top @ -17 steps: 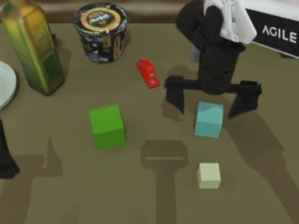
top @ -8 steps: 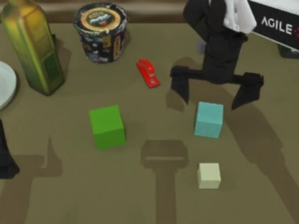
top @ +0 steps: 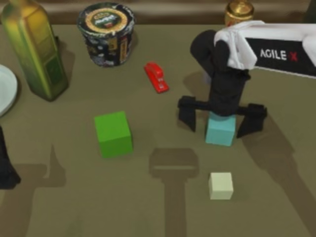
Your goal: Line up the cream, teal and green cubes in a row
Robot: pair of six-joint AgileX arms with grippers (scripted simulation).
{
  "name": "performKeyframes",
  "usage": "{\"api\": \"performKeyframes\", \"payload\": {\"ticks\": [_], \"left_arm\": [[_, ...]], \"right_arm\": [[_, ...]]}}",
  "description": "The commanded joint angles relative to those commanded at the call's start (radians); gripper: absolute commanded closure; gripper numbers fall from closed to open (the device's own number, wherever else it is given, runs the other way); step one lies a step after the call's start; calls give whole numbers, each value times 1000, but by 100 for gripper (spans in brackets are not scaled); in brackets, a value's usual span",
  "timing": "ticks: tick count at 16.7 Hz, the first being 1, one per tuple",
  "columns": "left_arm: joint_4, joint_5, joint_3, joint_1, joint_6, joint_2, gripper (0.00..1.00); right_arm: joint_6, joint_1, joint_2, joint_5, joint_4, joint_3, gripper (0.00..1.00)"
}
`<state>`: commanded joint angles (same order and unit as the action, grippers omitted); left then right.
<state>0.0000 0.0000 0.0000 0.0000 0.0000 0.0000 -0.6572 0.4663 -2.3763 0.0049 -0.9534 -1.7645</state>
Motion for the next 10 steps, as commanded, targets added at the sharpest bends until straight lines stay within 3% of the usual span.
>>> {"api": "performKeyframes", "payload": {"ticks": [5,10], "left_arm": [[0,0,0,0,0,0,0],[0,0,0,0,0,0,0]], "right_arm": [[-1,0,-11,0,21,16,0],[-1,0,-11,0,21,16,38]]}}
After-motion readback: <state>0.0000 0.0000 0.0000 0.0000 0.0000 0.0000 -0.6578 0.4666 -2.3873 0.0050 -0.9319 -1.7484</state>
